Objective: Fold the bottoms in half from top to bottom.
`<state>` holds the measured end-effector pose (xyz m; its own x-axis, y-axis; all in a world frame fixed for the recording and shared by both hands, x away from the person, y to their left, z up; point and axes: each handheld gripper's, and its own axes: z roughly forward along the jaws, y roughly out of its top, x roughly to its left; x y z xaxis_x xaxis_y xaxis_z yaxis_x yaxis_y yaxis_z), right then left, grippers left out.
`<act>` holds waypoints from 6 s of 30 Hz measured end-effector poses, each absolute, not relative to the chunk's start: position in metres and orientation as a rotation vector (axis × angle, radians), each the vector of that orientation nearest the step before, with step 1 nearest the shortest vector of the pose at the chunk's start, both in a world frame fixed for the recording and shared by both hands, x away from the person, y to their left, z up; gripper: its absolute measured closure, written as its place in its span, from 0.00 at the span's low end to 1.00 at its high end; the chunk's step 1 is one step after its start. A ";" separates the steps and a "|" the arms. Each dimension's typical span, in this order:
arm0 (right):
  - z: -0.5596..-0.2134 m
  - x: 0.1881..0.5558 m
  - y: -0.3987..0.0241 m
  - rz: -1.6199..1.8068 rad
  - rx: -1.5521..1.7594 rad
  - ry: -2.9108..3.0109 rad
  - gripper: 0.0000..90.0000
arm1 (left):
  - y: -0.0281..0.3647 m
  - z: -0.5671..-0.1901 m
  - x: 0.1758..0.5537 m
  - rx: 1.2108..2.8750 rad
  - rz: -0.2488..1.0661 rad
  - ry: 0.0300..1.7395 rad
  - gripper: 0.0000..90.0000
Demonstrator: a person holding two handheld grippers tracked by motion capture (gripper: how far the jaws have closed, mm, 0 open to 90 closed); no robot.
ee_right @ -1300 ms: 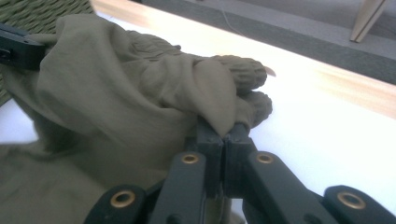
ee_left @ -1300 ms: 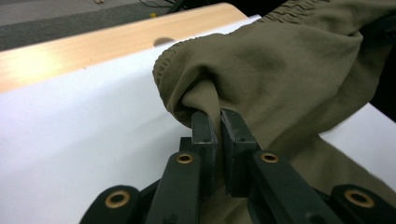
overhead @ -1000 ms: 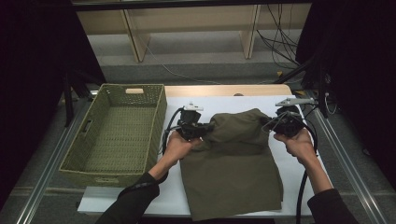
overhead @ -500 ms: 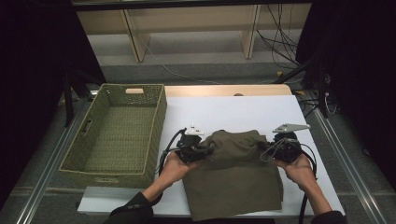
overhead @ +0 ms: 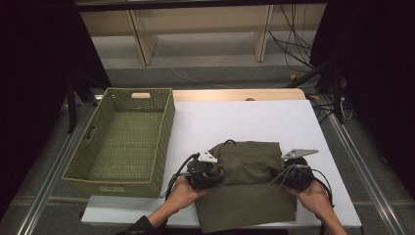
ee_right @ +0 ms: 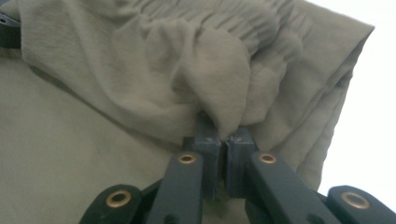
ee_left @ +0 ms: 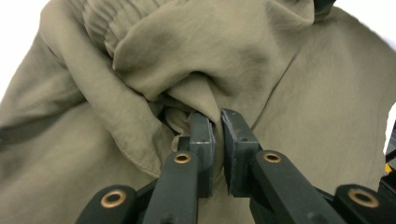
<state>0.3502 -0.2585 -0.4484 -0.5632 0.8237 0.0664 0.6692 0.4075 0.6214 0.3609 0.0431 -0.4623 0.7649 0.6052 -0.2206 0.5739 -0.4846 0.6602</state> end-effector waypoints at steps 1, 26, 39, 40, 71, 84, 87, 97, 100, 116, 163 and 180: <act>-0.449 0.349 -0.258 0.882 1.315 2.420 0.96 | 0.042 -0.465 0.359 2.220 0.055 0.871 0.91; -0.438 0.339 -0.270 0.953 1.356 2.399 0.69 | 0.075 -0.435 0.388 2.099 0.211 1.102 0.52; -0.442 0.393 -0.296 0.877 1.646 2.201 0.49 | 0.042 -0.451 0.425 2.166 0.210 1.224 0.31; -0.445 0.395 -0.294 0.863 1.647 2.222 0.48 | 0.042 -0.453 0.427 2.184 0.233 1.231 0.31; -0.460 0.428 -0.283 0.847 1.708 2.245 0.95 | 0.039 -0.458 0.462 2.166 0.234 1.223 0.95; -0.455 0.439 -0.289 0.762 1.683 2.171 0.77 | 0.033 -0.445 0.479 2.079 0.251 1.266 0.80; -0.440 0.435 -0.294 0.805 1.672 2.114 0.65 | 0.041 -0.429 0.473 2.018 0.234 1.266 0.69; -0.415 0.434 -0.275 0.924 1.608 2.201 0.46 | 0.013 -0.433 0.463 2.106 0.007 1.187 0.60; -0.424 0.439 -0.267 0.869 1.624 2.268 0.44 | 0.006 -0.440 0.457 2.178 0.038 1.133 0.91; -0.443 0.444 -0.260 0.902 1.667 2.349 0.83 | 0.014 -0.437 0.428 2.175 0.043 1.008 0.94; -0.423 0.351 -0.259 1.069 1.262 2.326 0.71 | 0.014 -0.418 0.452 2.227 0.051 1.035 0.99; -0.394 0.333 -0.290 1.240 1.361 2.209 0.59 | 0.026 -0.429 0.389 2.218 -0.004 0.898 0.99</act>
